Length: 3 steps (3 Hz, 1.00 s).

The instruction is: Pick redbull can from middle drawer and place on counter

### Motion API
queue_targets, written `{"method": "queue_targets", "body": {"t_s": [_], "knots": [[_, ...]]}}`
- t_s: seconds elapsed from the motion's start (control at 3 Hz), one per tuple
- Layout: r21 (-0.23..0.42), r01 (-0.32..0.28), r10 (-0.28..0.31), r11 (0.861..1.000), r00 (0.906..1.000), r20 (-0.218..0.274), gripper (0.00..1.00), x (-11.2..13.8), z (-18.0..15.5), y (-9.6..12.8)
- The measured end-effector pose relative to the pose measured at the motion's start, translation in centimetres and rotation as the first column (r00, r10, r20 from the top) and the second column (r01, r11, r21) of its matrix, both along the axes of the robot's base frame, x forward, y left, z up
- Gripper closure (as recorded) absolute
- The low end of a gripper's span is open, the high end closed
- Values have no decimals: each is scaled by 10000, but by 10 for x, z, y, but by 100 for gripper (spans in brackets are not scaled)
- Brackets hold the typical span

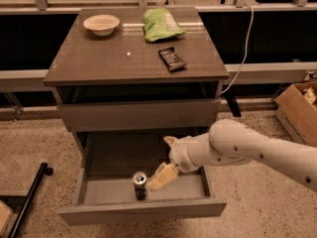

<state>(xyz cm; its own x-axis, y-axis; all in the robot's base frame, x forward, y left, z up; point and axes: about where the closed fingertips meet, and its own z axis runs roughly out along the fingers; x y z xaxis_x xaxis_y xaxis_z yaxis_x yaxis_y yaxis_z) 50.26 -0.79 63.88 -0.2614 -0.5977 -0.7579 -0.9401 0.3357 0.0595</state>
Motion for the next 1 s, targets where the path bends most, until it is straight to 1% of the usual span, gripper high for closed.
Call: {"method": "queue_targets", "body": {"t_s": [0.33,0.67,1.0], "knots": [[340,-83,95,9994,9993,-350,0,15,-48,13],[433,-87,112,9990,9984,-561,0,12,-59,15],[152,261,-251,9995,9978,-613,0,14,-61,18]]}}
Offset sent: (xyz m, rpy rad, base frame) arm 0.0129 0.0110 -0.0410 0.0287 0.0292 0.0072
